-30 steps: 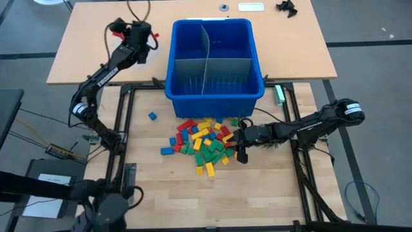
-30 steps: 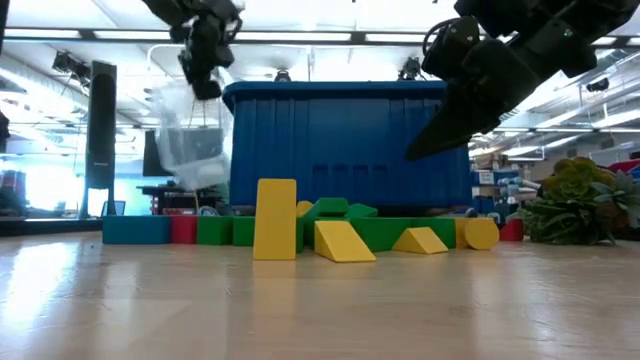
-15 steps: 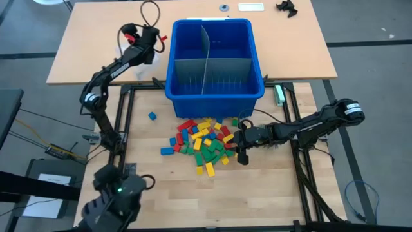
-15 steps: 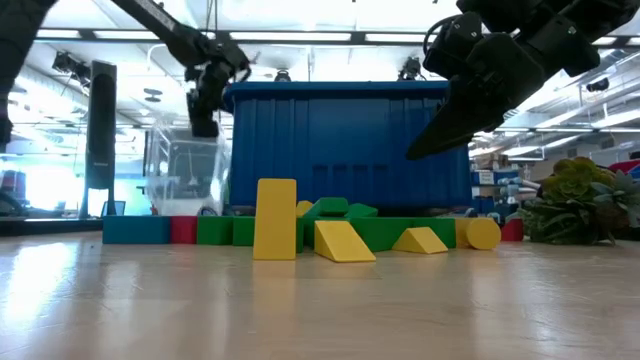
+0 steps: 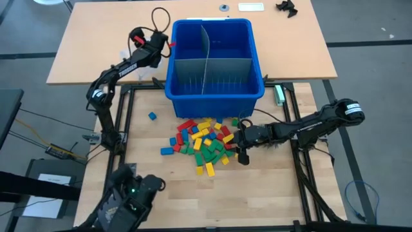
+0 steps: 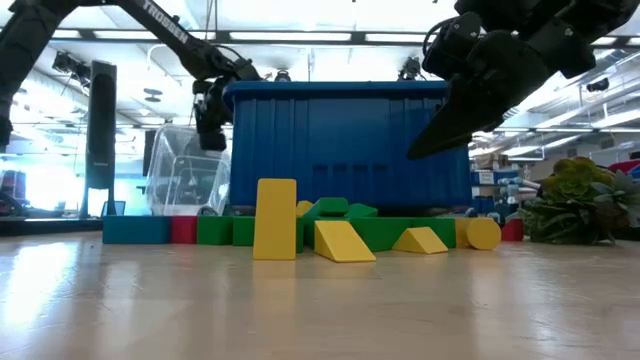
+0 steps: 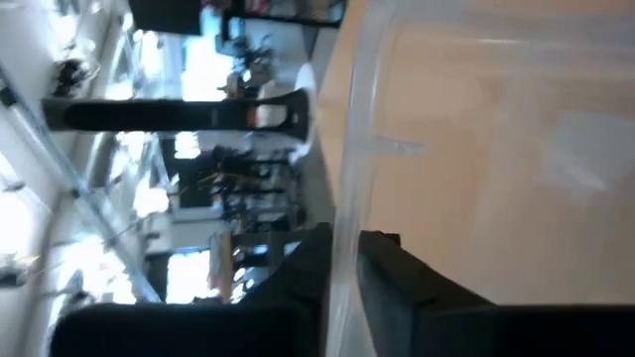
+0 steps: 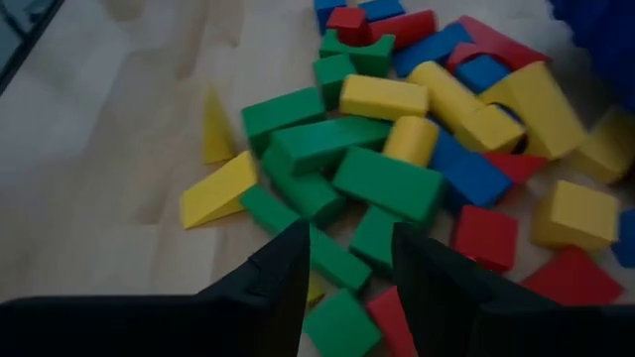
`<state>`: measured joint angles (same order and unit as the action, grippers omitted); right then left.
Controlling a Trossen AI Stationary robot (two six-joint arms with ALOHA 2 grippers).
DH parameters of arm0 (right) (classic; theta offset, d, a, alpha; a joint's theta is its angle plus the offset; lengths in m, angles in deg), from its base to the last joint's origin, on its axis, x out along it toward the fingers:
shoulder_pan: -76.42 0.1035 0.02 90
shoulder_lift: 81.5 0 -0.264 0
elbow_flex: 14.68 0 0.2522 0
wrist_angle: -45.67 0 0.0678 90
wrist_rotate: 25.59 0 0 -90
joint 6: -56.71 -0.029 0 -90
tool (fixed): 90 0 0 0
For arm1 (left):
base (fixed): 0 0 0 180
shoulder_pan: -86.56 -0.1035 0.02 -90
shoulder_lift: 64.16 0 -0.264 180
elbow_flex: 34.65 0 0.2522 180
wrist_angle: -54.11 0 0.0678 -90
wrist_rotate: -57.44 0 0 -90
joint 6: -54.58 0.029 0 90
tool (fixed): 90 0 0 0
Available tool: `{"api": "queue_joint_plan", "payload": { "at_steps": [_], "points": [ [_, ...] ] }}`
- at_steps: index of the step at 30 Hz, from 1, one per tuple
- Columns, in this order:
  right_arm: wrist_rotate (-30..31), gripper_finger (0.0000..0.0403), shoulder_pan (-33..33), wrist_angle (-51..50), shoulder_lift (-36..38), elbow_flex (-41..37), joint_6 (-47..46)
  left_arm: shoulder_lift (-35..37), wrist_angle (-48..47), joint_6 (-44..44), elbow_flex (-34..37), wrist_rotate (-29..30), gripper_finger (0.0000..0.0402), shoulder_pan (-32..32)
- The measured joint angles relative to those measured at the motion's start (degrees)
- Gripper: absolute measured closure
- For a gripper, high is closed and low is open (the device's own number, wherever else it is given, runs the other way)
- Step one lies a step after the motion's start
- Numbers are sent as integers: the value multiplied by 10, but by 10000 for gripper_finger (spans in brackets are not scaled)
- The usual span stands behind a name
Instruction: Sort Items/Unsort Items
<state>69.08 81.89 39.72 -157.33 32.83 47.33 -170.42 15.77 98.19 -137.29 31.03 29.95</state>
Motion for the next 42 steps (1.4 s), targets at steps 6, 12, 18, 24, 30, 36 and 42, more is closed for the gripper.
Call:
{"api": "queue_joint_plan", "payload": {
  "at_steps": [6,12,18,24,30,36,42],
  "points": [
    [1,259,-16,2,0,0,0,25,-121,-99,7,-99,270,24],
    [1,259,-16,1,0,0,0,55,-195,-186,2,-140,234,43],
    [2,259,-16,-4,0,0,0,112,-208,-218,2,-146,232,88],
    [2,259,-16,-3,0,0,0,212,-256,-302,2,-201,232,197],
    [1,259,-16,0,0,0,0,276,-313,-411,2,-309,232,337],
    [-2,233,-7,-1,0,0,19,283,-349,-457,8,-314,233,482],
    [-4,176,6,-3,2,0,50,291,-268,-495,95,-315,233,593]
  ]
}}
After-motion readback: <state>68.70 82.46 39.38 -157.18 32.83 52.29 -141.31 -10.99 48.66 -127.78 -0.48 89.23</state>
